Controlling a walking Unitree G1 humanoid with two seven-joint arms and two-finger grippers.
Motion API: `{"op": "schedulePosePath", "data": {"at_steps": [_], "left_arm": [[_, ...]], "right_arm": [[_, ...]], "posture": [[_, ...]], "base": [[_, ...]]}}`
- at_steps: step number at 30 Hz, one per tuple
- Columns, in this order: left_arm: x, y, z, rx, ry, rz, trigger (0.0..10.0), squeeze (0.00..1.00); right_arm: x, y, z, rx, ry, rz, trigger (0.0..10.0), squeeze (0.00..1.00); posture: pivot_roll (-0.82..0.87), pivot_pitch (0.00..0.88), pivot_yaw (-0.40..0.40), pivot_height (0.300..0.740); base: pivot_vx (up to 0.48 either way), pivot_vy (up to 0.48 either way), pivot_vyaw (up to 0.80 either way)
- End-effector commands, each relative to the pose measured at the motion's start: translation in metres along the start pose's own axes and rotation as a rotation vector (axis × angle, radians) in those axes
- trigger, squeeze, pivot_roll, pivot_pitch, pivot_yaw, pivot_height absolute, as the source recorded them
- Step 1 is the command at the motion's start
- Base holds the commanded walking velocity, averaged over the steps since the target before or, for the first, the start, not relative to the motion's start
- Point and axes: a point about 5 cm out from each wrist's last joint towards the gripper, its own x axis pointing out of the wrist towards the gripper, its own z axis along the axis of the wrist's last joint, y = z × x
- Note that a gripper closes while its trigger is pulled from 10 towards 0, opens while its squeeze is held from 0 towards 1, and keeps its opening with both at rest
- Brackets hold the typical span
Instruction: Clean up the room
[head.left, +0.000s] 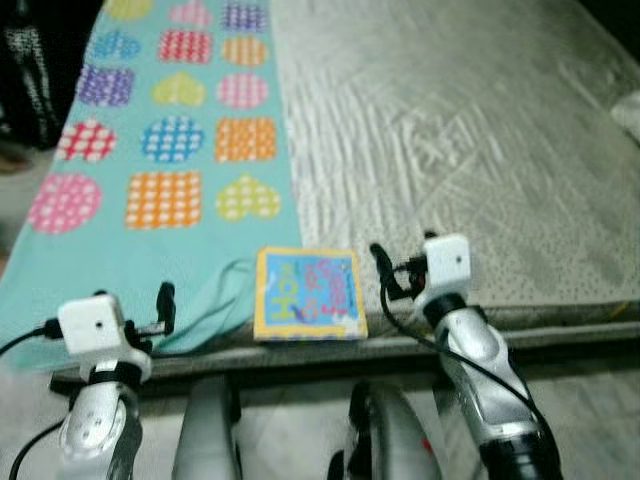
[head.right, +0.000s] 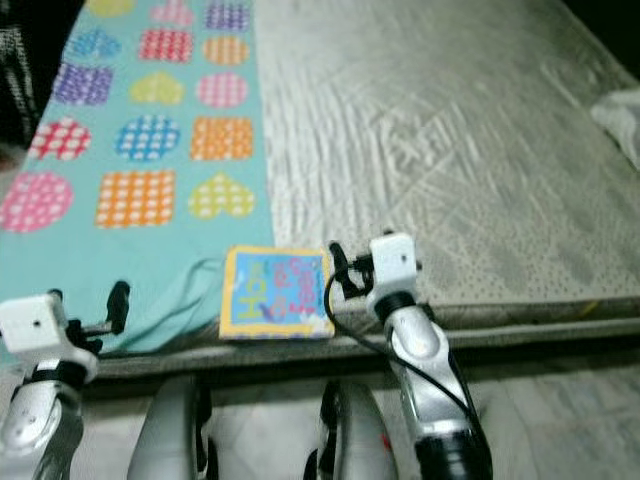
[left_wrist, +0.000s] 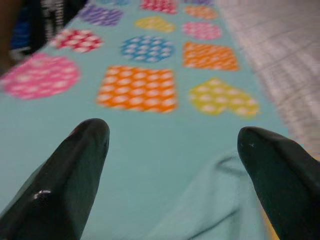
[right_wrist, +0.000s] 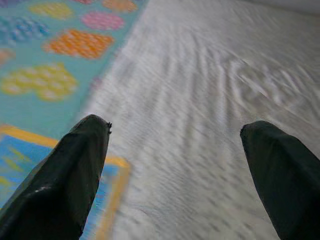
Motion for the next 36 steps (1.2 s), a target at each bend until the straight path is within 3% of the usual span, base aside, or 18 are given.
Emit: {"op": "schedulePosePath", "data": {"at_steps": [1,8,15,22,36], "left_arm": [[-0.0056,0.0002,-0.0071,0.007,0.044,0.005,10.0,0.00],[-0.0049,0.0014,-0.0062,0.010,0.046,0.008,10.0,0.00],[-0.0060,0.0006,-0.0066,-0.004,0.057,0.014,10.0,0.00],[-0.0074,-0.0012,-0.0067,-0.014,0.056,0.007,10.0,0.00],[-0.0075,-0.0028,-0.0075,-0.024,0.060,-0.005,10.0,0.00]], "right_arm": [[-0.0048,-0.0062,-0.0065,0.008,0.030,-0.024,10.0,0.00],[-0.0040,-0.0059,-0.0063,0.008,0.031,-0.016,10.0,0.00],[-0.0061,-0.0069,-0.0064,0.005,0.032,-0.005,10.0,0.00],[-0.0065,-0.0067,-0.0074,0.001,0.037,0.004,10.0,0.00],[-0.0055,-0.0045,-0.0068,-0.007,0.034,0.025,10.0,0.00]], "posture": [[0.08,0.273,-0.096,0.589],[0.08,0.279,-0.096,0.589],[0.07,0.290,-0.101,0.545],[0.07,0.291,-0.106,0.545],[0.07,0.288,-0.107,0.545]], "base": [[0.000,0.000,0.00],[0.000,0.000,0.00],[0.000,0.000,0.00],[0.000,0.000,0.00],[0.332,0.000,0.00]]}}
